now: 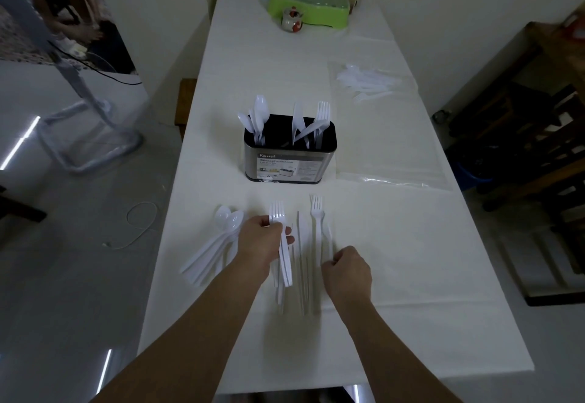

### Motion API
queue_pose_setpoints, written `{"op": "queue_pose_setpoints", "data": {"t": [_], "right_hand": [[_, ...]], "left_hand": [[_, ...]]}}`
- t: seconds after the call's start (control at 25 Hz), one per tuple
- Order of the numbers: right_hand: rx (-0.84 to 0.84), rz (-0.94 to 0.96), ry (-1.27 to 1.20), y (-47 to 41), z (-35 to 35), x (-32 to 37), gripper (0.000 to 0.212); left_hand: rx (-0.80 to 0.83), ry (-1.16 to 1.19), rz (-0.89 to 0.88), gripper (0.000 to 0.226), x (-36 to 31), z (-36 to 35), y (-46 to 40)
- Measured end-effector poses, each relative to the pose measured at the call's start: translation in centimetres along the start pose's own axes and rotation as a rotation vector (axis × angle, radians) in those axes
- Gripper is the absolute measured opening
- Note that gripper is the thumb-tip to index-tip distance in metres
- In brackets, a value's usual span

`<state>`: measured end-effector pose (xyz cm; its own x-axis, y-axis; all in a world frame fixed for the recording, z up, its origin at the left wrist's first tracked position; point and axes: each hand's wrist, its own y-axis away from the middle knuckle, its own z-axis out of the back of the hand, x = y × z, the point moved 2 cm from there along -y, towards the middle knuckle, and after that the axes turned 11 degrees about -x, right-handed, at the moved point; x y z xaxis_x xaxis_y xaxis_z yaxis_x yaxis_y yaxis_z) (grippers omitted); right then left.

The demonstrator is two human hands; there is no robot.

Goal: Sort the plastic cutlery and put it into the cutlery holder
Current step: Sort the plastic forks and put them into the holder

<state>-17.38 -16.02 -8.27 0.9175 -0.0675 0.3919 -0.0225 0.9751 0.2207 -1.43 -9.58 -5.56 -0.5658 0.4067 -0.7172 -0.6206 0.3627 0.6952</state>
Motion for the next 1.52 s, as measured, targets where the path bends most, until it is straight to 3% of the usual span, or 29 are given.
{"op": "queue_pose_setpoints", "data": {"t": [0.2, 0.56, 0.8, 0.96, 1.08, 1.28, 1.44, 1.52], "right_hand": [[-0.014, 0.078, -0.134, -0.2, 0.0, 0.9, 0.008], [0.059, 0.049, 0.04, -1.4, -0.8, 2.8, 0.018], [0.103, 0.041, 0.01, -1.1, 0.4, 4.2, 0.022], [0.022, 0.192, -0.099, 1.9, 2.1, 5.2, 0.009], [0.092, 0.332, -0.197, 5.9, 1.6, 6.7, 0.013], [0.182, 0.267, -0.267, 9.0, -1.4, 7.8, 0.024], [0.185, 0.234, -0.342, 10.8, -2.1, 8.8, 0.013], [0.228, 0.218, -0.344, 11.4, -2.4, 9.2, 0.009]], "left_hand": [[-0.013, 0.0, -0.022, 0.017, 0.1, 0.4, 0.0], [-0.025, 0.018, -0.034, 0.021, -0.2, 0.7, 0.2], [-0.038, 0.011, -0.032, 0.021, -0.1, 0.6, 0.4], [-0.06, 0.008, -0.051, 0.019, -0.2, 0.5, 0.0], [-0.082, 0.043, -0.036, 0.024, -0.2, 1.1, -0.5], [-0.045, 0.15, -0.018, 0.016, -0.2, 4.4, -0.1], [0.007, 0.202, -0.031, 0.019, 0.0, 7.3, 0.2], [0.009, 0.103, -0.14, 0.018, 0.0, 8.6, 0.7]]}}
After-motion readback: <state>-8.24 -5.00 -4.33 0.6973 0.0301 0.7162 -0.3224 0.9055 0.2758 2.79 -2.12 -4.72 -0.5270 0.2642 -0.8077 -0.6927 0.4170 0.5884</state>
